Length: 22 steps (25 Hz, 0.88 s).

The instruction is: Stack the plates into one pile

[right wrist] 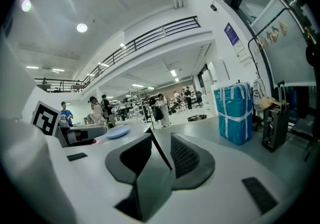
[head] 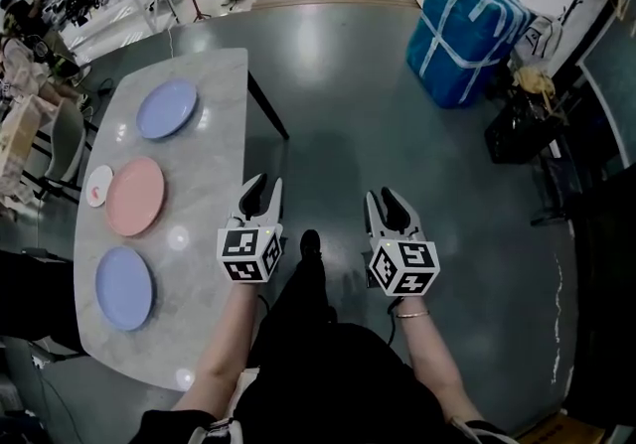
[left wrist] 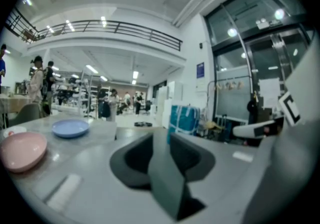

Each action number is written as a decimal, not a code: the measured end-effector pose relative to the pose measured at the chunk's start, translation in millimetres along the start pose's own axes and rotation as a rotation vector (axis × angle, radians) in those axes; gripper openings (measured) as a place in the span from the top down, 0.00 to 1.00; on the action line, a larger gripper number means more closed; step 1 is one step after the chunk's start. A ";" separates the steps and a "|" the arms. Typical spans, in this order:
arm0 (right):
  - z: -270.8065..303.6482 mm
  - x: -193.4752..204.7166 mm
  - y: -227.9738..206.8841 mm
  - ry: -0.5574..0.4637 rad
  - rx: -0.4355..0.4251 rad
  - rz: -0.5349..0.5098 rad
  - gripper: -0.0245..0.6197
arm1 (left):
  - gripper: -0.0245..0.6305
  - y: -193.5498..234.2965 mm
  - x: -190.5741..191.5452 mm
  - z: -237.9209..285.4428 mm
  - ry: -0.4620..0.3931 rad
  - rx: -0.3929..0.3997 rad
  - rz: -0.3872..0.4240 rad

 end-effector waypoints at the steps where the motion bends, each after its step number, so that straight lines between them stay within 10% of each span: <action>1: 6.5 -0.5 -1.0 0.004 -0.003 -0.001 0.80 | 0.79 4.0 -0.2 6.0 0.001 -0.002 -0.001; 22: 285.0 -51.8 12.2 0.120 -0.122 -0.042 0.79 | 0.74 169.8 -10.7 180.1 0.048 -0.148 -0.142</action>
Point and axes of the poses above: the fingertips, and each gripper's own axes: z forward along the fingers, y to its left, x out of its underside, the point moved 6 cm from there along -z, backward along the fingers, and after that the axes turned 4 degrees about z, right-handed, at the moved point
